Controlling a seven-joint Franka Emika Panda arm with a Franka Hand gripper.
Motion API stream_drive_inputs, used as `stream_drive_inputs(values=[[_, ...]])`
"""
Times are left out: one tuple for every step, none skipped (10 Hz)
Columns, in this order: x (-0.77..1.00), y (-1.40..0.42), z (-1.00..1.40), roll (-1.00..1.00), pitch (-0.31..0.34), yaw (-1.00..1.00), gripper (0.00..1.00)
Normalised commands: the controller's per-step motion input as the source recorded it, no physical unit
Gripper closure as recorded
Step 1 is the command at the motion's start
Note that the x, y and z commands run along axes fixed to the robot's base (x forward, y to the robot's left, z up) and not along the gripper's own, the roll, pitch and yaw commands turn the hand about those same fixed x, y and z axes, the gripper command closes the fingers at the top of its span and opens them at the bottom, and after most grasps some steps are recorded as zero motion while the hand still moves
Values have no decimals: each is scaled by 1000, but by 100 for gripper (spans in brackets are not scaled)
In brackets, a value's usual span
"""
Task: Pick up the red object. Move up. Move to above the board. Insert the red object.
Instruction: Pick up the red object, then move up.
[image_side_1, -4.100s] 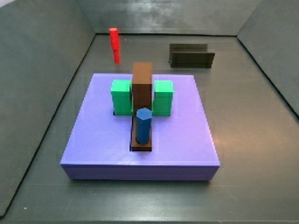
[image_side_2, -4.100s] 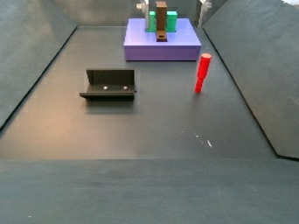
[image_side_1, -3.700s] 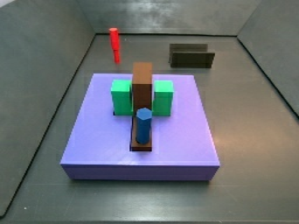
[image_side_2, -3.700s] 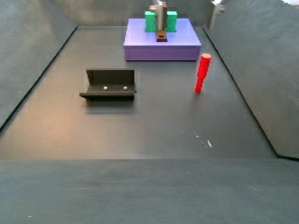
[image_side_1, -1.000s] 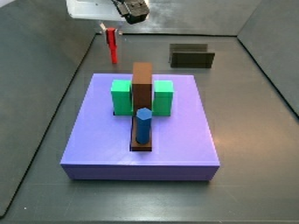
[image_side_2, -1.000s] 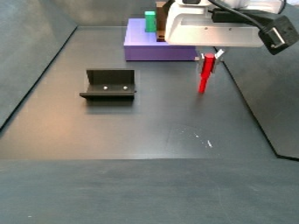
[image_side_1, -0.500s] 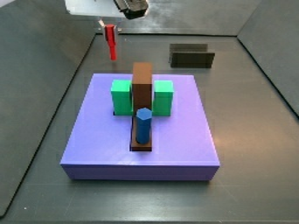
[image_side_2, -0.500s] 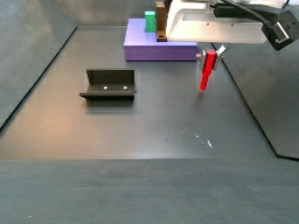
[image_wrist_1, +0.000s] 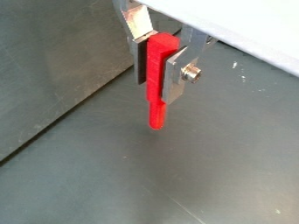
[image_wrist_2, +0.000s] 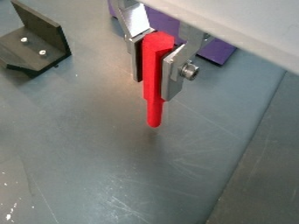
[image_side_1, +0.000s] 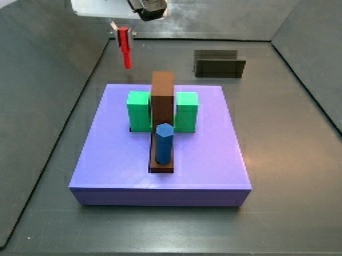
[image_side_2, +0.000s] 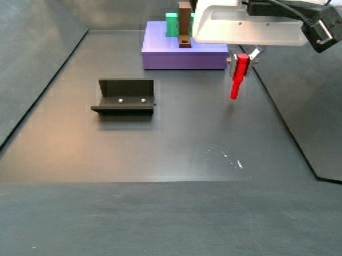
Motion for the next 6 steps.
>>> stream_drive_inputs(values=[[0,0,0,0,0,0,100],[0,0,0,0,0,0,100],[0,0,833,0,0,0,100],[-9,-88,791,-18,20,52,100],[-28,-71,562,-22,29,52,100],[22,-31,177,-27,-6,22,100]])
